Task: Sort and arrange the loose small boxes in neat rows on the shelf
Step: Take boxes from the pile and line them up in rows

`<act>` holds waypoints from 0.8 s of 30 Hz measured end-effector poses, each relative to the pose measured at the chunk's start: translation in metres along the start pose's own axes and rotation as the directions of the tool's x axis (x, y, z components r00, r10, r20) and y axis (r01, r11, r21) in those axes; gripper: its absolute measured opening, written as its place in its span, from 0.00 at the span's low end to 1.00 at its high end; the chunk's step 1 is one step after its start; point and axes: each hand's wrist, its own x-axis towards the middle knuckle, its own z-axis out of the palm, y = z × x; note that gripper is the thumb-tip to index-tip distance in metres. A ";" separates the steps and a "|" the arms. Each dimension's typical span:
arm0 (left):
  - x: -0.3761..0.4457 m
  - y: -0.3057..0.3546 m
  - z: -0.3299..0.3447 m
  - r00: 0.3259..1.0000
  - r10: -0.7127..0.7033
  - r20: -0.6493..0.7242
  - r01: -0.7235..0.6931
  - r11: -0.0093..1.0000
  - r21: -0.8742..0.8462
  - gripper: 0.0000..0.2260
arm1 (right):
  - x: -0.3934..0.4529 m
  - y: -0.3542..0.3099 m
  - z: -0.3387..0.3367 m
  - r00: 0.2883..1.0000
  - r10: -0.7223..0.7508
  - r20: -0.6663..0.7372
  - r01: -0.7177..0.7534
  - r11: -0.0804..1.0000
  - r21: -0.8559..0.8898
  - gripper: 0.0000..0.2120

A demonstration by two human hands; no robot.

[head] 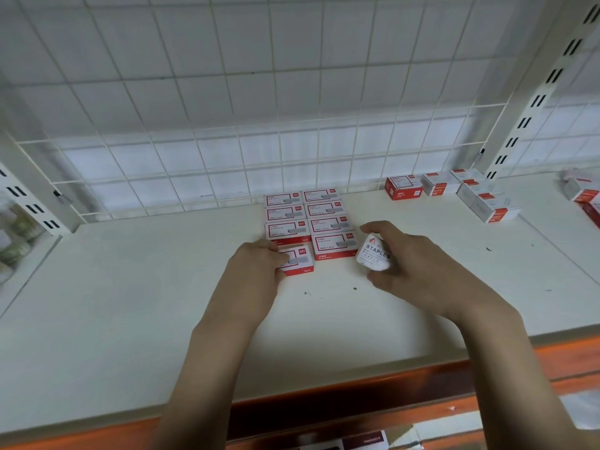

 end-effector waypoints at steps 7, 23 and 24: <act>0.010 -0.002 0.006 0.999 0.032 -0.006 -0.031 0.999 0.042 0.13 | 0.000 0.006 0.000 0.999 0.037 -0.020 -0.036 0.999 0.024 0.25; -0.004 -0.031 -0.022 0.992 -0.069 -0.108 0.071 0.997 0.015 0.18 | 0.045 -0.028 0.004 0.989 -0.150 0.000 0.149 0.983 -0.107 0.26; -0.008 -0.037 -0.028 0.987 -0.093 -0.129 0.096 0.995 0.014 0.18 | 0.053 -0.037 0.005 0.986 -0.167 0.003 0.166 0.980 -0.111 0.26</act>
